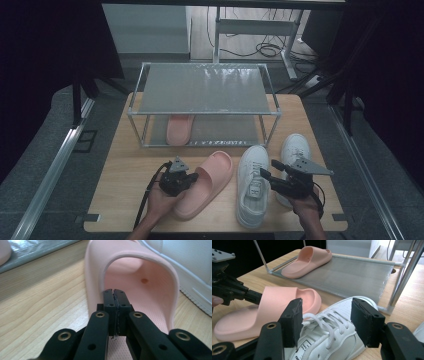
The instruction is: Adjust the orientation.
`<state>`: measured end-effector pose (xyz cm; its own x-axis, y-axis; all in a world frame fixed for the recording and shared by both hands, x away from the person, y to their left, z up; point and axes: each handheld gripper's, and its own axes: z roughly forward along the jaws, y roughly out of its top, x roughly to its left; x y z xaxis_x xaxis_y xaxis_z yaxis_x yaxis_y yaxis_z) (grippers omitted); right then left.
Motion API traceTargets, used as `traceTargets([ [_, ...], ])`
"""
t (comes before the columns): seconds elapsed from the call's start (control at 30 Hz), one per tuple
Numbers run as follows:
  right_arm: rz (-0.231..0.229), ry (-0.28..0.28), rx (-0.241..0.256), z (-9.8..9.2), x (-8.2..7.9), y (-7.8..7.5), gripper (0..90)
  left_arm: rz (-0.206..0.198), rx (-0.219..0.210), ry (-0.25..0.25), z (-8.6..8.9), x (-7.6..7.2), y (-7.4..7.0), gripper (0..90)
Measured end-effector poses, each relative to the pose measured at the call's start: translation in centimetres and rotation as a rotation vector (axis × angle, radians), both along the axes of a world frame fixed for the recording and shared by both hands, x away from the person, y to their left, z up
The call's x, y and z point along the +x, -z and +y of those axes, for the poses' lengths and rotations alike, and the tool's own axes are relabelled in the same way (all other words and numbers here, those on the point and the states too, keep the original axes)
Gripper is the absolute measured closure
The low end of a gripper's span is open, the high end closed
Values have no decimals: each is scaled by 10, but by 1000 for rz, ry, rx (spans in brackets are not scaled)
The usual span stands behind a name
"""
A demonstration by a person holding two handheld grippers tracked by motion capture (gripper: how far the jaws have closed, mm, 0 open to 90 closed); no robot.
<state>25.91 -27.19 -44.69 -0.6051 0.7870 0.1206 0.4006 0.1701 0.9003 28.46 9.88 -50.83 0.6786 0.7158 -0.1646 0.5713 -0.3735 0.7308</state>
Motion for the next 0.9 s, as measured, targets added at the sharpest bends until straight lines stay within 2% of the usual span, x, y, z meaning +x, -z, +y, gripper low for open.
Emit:
traceTargets([
  [0.2, 0, 3, 0, 0, 1, 1, 428, 9, -16, -6, 3, -3, 2, 889],
  [0.4, 1, 1, -1, 0, 0, 0, 428, 6, -50, 2, 7, -9, -4, 883],
  [0.6, 2, 5, 1, -1, 1, 1, 428, 9, -74, 24, 7, -17, -7, 878],
  [0.8, -3, 1, -2, 0, 0, 0, 428, 14, -107, 57, 5, -32, -9, 873],
  [0.9, -2, 0, -3, 1, 0, 0, 429, 18, -106, 65, 3, -35, -8, 856],
])
